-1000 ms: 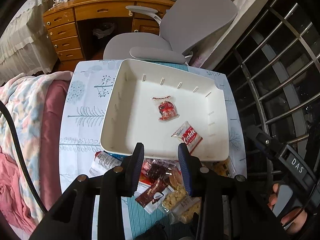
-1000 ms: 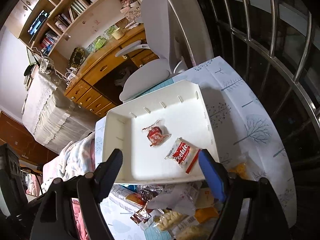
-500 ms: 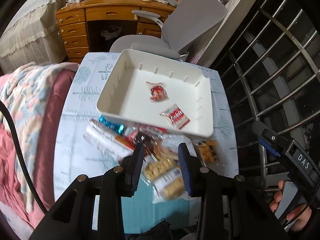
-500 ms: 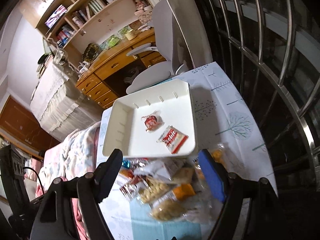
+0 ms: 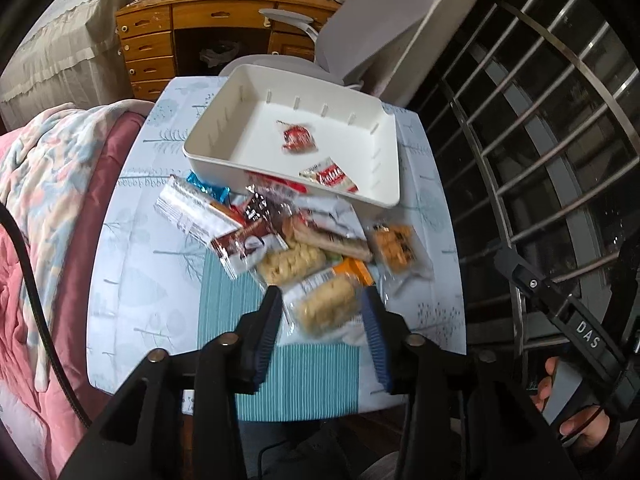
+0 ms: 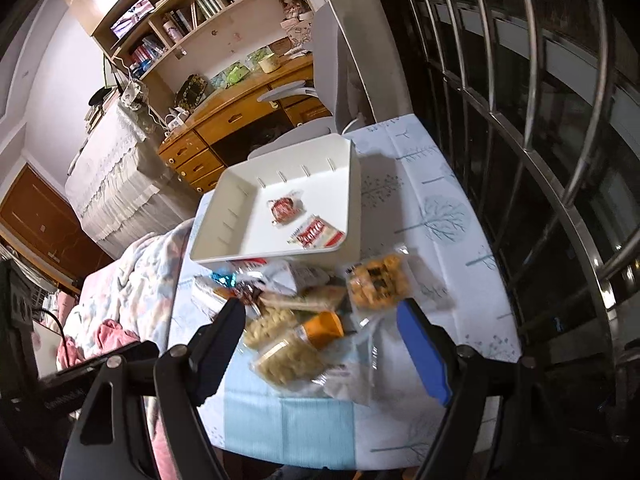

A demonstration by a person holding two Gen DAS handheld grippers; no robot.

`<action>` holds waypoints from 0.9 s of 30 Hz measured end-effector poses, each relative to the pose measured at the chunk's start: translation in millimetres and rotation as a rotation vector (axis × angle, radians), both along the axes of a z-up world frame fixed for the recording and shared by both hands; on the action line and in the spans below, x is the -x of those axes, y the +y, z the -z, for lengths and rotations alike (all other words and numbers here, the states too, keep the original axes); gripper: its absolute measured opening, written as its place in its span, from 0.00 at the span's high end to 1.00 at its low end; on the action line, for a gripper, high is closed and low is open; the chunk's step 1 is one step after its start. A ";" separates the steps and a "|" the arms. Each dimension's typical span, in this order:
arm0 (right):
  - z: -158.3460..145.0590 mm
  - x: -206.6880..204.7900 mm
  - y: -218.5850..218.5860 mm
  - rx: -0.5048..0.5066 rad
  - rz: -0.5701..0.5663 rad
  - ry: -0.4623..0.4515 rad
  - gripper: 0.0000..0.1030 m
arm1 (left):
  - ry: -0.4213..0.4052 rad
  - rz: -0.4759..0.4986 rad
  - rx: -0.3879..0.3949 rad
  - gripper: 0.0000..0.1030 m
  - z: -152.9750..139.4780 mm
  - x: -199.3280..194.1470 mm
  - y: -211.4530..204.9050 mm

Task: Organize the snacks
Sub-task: 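Withdraw both open tools from the tray back toward the snack pile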

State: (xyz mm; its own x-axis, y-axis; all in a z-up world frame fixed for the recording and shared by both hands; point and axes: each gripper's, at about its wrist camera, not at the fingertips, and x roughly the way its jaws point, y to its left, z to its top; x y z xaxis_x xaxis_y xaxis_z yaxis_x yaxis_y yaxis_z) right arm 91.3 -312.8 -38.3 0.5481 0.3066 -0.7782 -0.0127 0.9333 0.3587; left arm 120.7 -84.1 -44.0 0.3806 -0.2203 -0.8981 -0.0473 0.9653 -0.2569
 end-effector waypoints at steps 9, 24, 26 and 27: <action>22.7 26.2 -8.5 0.068 -0.025 -0.013 0.23 | 0.057 0.112 -0.048 0.38 21.6 14.7 -30.9; 59.6 10.7 -14.3 0.184 -0.060 0.018 0.17 | 0.186 0.307 -0.190 0.24 71.2 -21.8 -86.4; 64.6 5.3 -15.4 0.188 -0.062 0.024 0.17 | 0.215 0.334 -0.211 0.24 82.5 -29.0 -92.9; 67.8 1.8 -15.6 0.194 -0.066 0.026 0.17 | 0.225 0.345 -0.222 0.24 87.4 -32.6 -95.7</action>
State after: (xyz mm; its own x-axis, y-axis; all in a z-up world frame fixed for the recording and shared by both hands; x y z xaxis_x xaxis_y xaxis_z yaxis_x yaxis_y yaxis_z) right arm 89.4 -328.4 -106.1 0.5104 0.1846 -0.8399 -0.0696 0.9823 0.1736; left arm 153.3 -179.8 -131.3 0.1094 -0.0932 -0.9896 0.2552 0.9649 -0.0627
